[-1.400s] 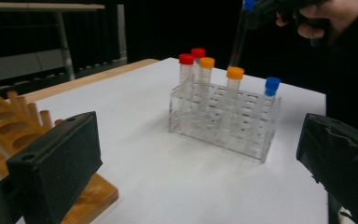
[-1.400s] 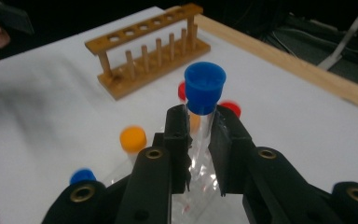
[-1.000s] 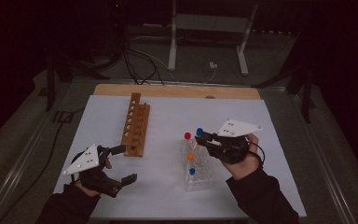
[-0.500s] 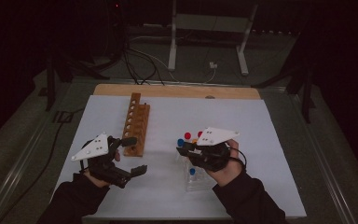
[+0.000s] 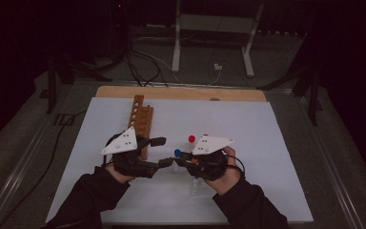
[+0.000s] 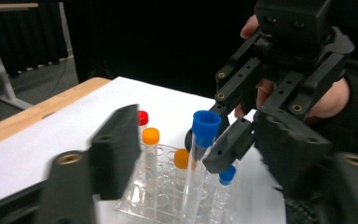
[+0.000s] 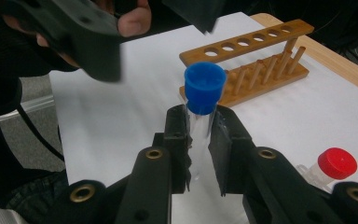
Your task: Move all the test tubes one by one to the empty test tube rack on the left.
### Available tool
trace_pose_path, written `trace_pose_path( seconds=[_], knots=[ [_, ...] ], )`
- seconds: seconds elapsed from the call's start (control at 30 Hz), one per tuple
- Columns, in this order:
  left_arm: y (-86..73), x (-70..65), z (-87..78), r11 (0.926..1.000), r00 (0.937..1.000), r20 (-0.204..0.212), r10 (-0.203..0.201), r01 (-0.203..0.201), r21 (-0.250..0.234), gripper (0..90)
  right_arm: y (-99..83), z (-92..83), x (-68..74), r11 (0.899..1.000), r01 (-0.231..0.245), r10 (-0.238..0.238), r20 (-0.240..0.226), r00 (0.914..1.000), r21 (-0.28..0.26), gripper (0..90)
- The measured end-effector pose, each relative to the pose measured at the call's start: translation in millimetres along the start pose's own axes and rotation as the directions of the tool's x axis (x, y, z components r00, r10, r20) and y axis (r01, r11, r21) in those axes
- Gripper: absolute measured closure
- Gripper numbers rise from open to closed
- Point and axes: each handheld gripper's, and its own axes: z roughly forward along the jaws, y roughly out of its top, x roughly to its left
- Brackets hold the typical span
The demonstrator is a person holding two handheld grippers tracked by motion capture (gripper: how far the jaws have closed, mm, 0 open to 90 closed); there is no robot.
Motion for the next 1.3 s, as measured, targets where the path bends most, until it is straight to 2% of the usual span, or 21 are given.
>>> trace_pose_path(
  seconds=[0.2, 0.27, 0.33, 0.57, 0.63, 0.93, 1.0, 1.03, 1.07, 1.17, 1.27, 1.3],
  knots=[
    [2.0, -0.7, 8.9, 0.9997, 0.9998, 0.007, 0.021, -0.021, 0.016, 51.6, -0.1, 1.0, 0.8, 1.000, -0.001, 0.001, -0.004, 1.0000, -0.001, 76.7],
    [2.4, -1.4, 10.3, 0.9995, 0.9995, 0.017, 0.025, -0.026, 0.017, 53.3, -0.2, 1.5, 1.0, 1.000, -0.001, 0.001, -0.005, 1.0000, -0.001, 76.7],
    [2.7, -2.2, 13.0, 0.9987, 0.9989, 0.022, 0.041, -0.041, 0.030, 58.8, 0.0, 2.9, 1.4, 1.000, 0.001, -0.001, -0.007, 1.0000, 0.001, 76.7],
    [1.8, -2.9, 16.5, 0.9964, 0.9976, 0.025, 0.065, -0.066, 0.053, 68.8, 1.3, 3.8, 2.4, 1.000, 0.004, -0.004, -0.008, 1.0000, 0.003, 76.7],
    [1.5, -2.6, 16.7, 0.9960, 0.9973, 0.030, 0.067, -0.069, 0.057, 74.1, 1.4, 4.7, 2.7, 1.000, 0.004, -0.004, -0.007, 1.0000, 0.004, 76.7],
    [1.4, -1.8, 14.7, 0.9928, 0.9943, 0.029, 0.103, -0.104, 0.058, 77.4, 2.3, 6.1, 3.5, 1.000, 0.009, -0.009, -0.012, 0.9999, 0.004, 76.4],
    [2.8, -0.8, 13.4, 0.9924, 0.9936, 0.030, 0.109, -0.111, 0.053, 77.6, 2.0, 5.7, 2.9, 1.000, 0.011, -0.011, -0.014, 0.9998, -0.009, 73.7],
    [2.8, -0.8, 13.4, 0.9924, 0.9936, 0.030, 0.109, -0.111, 0.053, 77.7, 1.7, 4.9, 2.7, 1.000, 0.011, -0.011, -0.016, 0.9998, -0.020, 67.1],
    [3.3, -0.2, 12.7, 0.9921, 0.9934, 0.022, 0.113, -0.114, 0.053, 77.7, 1.7, 4.9, 2.7, 1.000, 0.011, -0.011, -0.016, 0.9998, -0.020, 67.1],
    [5.4, 4.5, 8.6, 0.9925, 0.9936, -0.001, 0.113, -0.113, 0.047, 77.8, 0.9, -2.3, 0.1, 0.998, 0.006, -0.006, -0.003, 1.0000, -0.068, 53.1],
    [8.9, 11.5, 3.3, 0.9933, 0.9937, -0.025, 0.109, -0.108, 0.040, 77.8, 0.5, -11.9, -4.0, 0.995, 0.002, -0.001, 0.016, 0.9999, -0.102, 44.3],
    [10.3, 14.0, 1.6, 0.9937, 0.9937, -0.031, 0.108, -0.106, 0.036, 77.8, 0.5, -11.9, -4.0, 0.995, 0.002, -0.001, 0.016, 0.9999, -0.102, 44.3]
  ],
)
